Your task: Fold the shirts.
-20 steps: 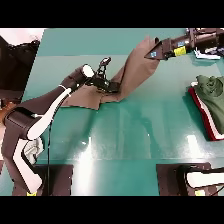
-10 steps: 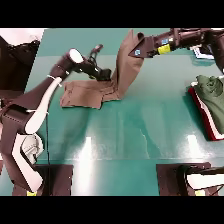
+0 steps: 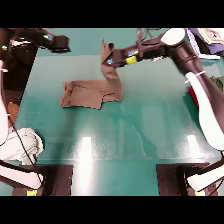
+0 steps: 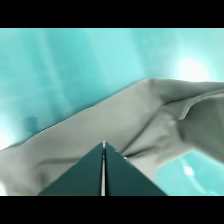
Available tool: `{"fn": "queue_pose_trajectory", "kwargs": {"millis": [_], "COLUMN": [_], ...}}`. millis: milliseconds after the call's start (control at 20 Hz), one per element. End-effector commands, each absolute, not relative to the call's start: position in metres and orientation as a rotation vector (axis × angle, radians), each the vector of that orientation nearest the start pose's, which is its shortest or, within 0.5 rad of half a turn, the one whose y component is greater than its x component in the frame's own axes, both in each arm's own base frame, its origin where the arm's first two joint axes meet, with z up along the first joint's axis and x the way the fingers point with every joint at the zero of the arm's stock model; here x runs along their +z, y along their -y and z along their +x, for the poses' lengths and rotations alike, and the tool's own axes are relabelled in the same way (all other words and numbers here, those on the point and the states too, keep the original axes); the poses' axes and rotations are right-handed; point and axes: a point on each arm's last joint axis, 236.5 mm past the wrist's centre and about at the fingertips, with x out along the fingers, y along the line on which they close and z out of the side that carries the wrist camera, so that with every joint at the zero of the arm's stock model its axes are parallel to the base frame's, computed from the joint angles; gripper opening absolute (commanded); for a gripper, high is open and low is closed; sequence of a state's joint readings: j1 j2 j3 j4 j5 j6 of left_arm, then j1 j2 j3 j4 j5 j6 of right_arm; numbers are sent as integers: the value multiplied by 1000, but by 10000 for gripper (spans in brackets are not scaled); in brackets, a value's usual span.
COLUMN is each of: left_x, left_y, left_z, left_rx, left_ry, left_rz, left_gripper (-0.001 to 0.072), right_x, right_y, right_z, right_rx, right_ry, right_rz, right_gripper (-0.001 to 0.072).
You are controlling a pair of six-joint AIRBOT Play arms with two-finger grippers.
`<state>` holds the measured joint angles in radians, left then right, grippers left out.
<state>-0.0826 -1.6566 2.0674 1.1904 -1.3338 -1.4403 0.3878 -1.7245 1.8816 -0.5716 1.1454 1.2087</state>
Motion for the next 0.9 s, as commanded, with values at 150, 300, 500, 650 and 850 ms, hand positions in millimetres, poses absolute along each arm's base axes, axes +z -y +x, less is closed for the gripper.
{"fn": "queue_pose_trajectory", "kwargs": {"millis": [150,300,500,650,850], "left_x": [229,227,221,216,216], "left_y": [62,62,63,63,64], "left_z": [483,474,465,457,459], "left_rx": [-310,-316,-323,-331,-335], "left_ry": [-870,-901,-941,-983,-975], "left_rz": [-70,-64,-61,-56,-62], "left_gripper": [33,33,33,33,33], "right_x": [129,98,102,84,27], "right_y": [-467,-508,-533,-465,-323], "right_z": [432,429,405,429,465], "right_rx": [1191,1184,1316,1209,894], "right_ry": [-746,-721,-726,-812,-1111], "right_rz": [346,326,256,155,195], "right_gripper": [28,205,631,629,629]}}
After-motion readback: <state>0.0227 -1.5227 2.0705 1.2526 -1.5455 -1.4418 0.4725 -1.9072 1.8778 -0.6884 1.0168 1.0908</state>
